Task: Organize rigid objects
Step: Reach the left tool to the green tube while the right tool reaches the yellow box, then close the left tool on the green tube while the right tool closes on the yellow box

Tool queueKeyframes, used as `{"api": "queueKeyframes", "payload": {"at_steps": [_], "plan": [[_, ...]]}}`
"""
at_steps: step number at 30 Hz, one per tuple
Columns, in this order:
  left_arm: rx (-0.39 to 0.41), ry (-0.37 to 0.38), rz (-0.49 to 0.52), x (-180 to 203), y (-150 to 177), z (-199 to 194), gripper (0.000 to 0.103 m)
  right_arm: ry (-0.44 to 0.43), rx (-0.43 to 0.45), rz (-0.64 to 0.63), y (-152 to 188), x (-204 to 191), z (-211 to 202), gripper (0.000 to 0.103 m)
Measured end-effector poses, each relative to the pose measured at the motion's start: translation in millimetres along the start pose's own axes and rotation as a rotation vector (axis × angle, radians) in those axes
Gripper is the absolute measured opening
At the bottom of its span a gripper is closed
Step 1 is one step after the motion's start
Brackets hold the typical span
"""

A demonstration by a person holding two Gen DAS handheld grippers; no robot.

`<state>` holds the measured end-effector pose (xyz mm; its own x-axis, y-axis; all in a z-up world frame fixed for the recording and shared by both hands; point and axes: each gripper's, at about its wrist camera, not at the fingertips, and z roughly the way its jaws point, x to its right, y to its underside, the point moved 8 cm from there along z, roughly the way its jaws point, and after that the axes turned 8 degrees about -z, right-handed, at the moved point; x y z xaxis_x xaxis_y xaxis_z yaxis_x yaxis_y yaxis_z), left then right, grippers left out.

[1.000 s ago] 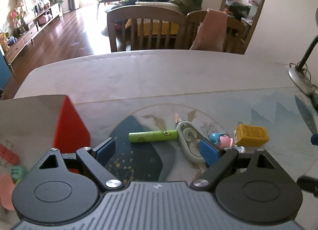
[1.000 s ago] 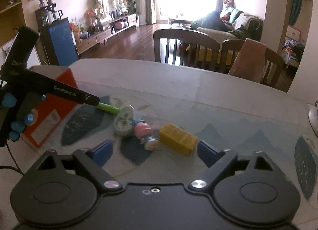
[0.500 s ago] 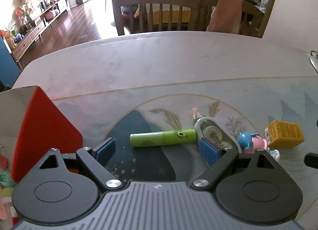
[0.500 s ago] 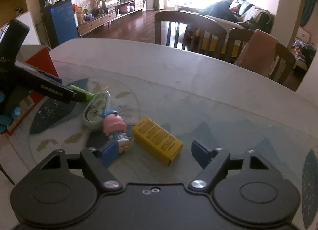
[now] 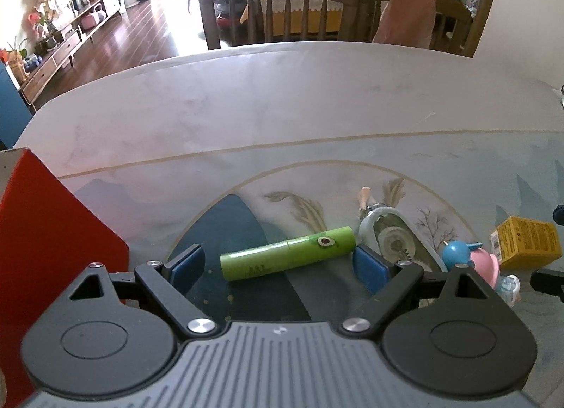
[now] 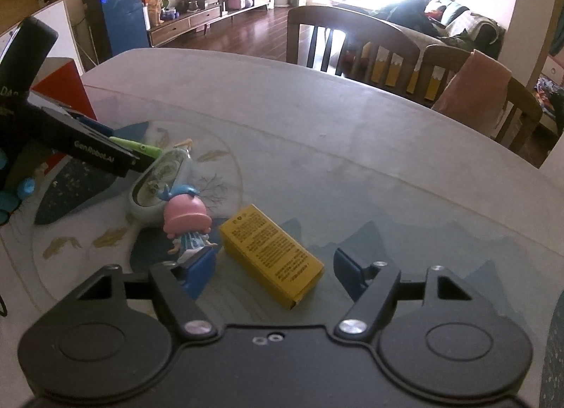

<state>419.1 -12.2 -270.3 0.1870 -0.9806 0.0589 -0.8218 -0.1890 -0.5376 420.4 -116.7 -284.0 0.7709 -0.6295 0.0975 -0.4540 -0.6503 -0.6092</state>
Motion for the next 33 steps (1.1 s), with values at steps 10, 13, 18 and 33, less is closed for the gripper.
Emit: {"api": "queueKeyframes", "payload": {"at_steps": [10,13,18,33], "plan": [[0.008,0.026,-0.028,-1.3,-4.2,4.4,0.091,-0.021,-0.018,-0.024,0.0,-1.1,13.1,0.061],[0.011,0.036,-0.015,-0.9,-2.1,4.7,0.091,-0.026,-0.019,-0.021,1.0,-1.6,15.0,0.06],[0.03,0.05,0.008,1.2,1.2,1.4,0.08,-0.046,-0.029,-0.02,2.5,-3.7,15.5,0.049],[0.021,0.107,0.113,26.9,18.5,-12.6,0.03,-0.082,-0.036,0.035,15.4,-26.5,3.8,0.029]]}}
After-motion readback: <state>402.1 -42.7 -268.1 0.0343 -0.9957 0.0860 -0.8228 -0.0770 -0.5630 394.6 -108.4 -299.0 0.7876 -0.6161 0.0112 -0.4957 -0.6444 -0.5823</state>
